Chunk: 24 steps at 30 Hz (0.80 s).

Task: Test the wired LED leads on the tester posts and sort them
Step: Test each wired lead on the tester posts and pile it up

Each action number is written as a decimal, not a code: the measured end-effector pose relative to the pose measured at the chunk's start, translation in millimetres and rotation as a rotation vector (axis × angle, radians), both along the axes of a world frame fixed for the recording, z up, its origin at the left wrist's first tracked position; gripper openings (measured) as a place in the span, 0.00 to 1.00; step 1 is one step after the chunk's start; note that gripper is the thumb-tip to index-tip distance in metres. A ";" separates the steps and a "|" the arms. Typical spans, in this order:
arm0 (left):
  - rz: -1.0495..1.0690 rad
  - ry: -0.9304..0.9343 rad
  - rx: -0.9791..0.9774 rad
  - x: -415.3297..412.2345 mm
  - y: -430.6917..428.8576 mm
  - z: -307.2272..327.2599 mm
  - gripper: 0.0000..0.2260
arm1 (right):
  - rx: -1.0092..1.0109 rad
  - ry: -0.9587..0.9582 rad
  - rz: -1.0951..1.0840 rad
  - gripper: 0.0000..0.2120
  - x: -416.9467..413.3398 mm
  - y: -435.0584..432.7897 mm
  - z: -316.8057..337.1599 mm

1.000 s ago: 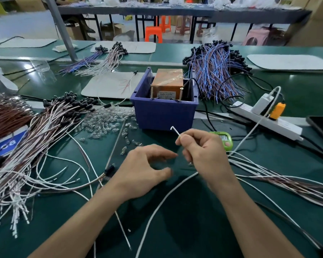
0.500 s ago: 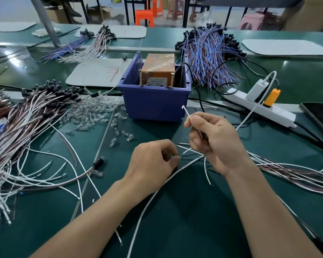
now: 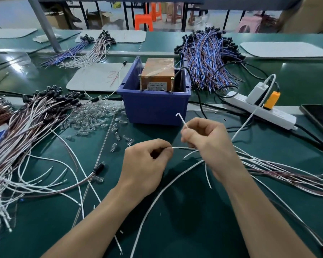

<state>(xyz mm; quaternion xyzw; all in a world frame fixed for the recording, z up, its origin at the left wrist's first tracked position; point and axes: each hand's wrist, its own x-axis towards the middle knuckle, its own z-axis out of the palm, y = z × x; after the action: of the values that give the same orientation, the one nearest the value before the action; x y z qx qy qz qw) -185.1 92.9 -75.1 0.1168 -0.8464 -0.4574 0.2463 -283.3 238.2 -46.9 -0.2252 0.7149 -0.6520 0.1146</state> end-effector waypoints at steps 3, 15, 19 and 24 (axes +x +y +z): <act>0.031 0.096 0.178 1.5 -6.4 3.8 0.04 | 0.148 0.166 -0.026 0.05 4.3 -3.9 -3.7; -0.170 0.049 0.777 -3.5 -7.2 13.2 0.08 | 0.121 0.067 0.057 0.08 17.6 -10.9 1.4; -0.044 0.036 0.797 -5.5 -4.8 16.6 0.03 | 0.099 0.097 0.000 0.08 20.1 -13.5 1.3; 0.120 0.119 0.951 -5.4 -22.4 31.5 0.09 | 0.020 0.099 -0.237 0.09 18.1 -6.2 18.9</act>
<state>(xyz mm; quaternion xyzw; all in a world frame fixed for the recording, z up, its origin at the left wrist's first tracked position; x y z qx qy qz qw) -190.5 70.6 -43.6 0.2389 -0.5198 -0.7845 0.2394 -265.2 232.0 -28.0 -0.1699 0.7478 -0.6418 0.0035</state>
